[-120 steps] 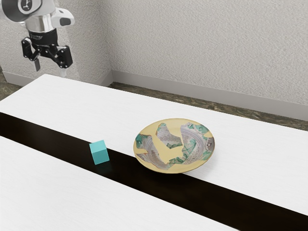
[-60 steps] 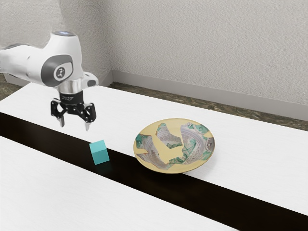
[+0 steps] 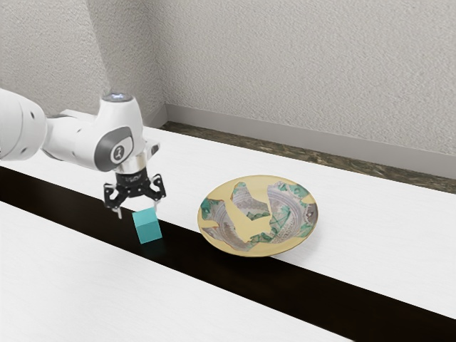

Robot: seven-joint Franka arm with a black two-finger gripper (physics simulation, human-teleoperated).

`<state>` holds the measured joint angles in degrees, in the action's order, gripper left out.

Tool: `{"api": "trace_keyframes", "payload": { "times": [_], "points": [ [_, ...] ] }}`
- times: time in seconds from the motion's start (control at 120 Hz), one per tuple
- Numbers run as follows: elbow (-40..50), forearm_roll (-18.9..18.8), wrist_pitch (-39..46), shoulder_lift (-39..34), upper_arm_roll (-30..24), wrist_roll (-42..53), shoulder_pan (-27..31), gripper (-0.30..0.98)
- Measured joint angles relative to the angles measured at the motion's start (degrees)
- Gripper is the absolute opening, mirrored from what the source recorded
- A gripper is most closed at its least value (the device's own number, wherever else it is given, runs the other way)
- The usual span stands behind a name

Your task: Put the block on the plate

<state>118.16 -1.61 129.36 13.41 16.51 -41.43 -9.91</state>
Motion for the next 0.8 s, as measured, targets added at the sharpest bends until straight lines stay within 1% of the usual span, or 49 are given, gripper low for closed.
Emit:
{"api": "trace_keyframes", "payload": {
  "times": [0.333,0.8],
  "points": [
    [-1.6,1.2,5.9,5.7,0.1,-8.3,0.0,0.69],
    [-1.7,1.5,9.6,8.8,0.1,-14.3,0.0,0.69]
  ]
}}
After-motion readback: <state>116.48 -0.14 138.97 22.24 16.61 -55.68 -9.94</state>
